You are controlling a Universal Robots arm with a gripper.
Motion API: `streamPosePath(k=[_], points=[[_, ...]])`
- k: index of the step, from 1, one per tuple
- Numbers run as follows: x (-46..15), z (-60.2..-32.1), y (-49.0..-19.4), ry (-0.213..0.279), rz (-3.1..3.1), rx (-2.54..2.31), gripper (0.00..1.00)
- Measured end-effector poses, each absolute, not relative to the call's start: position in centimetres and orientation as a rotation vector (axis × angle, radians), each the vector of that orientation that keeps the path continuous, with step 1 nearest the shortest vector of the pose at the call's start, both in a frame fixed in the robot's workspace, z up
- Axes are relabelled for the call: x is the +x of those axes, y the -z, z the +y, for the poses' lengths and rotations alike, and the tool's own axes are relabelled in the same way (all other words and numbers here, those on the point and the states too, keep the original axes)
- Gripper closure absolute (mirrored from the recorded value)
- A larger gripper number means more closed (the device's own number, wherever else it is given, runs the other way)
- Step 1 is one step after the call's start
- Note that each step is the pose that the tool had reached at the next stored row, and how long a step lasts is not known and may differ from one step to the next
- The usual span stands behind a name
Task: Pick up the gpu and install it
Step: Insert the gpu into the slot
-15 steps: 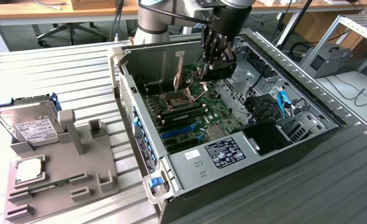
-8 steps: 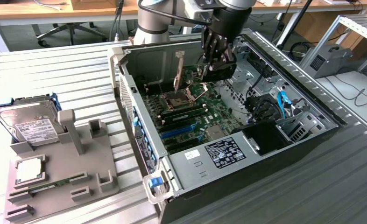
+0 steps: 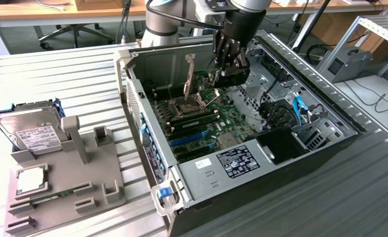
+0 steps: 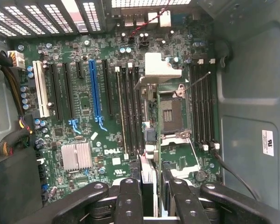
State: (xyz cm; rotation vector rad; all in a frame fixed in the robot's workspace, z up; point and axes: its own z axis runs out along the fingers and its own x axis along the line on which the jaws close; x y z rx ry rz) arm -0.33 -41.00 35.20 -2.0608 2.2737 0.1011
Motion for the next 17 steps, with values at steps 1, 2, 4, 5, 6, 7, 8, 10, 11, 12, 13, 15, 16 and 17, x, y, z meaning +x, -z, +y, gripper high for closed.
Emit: streamPosePath(k=[1, 2, 4, 5, 6, 7, 8, 10, 11, 12, 13, 15, 16, 17], points=[[-0.33, -41.01, -35.17, -0.101, 2.274, -2.061, 0.72], [-0.33, -41.03, -35.14, -0.101, 2.274, -2.061, 0.72], [-0.33, -41.07, -35.08, -0.101, 2.274, -2.061, 0.72], [-0.33, -41.08, -35.05, -0.101, 2.274, -2.061, 0.72], [-0.33, -41.10, -35.02, -0.101, 2.274, -2.061, 0.72], [-0.33, -41.11, -34.99, -0.101, 2.274, -2.061, 0.72], [-0.33, -41.14, -34.95, -0.101, 2.274, -2.061, 0.72], [-0.33, -41.18, -34.89, -0.101, 2.274, -2.061, 0.72], [-0.33, -41.19, -34.86, -0.101, 2.274, -2.061, 0.72], [-0.33, -41.22, -34.83, -0.101, 2.274, -2.061, 0.72], [-0.33, -41.23, -34.80, -0.101, 2.274, -2.061, 0.72], [-0.33, -41.27, -34.75, -0.101, 2.274, -2.061, 0.72], [-0.33, -41.28, -34.72, -0.101, 2.274, -2.061, 0.72], [-0.33, -41.30, -34.70, -0.101, 2.274, -2.061, 0.72]])
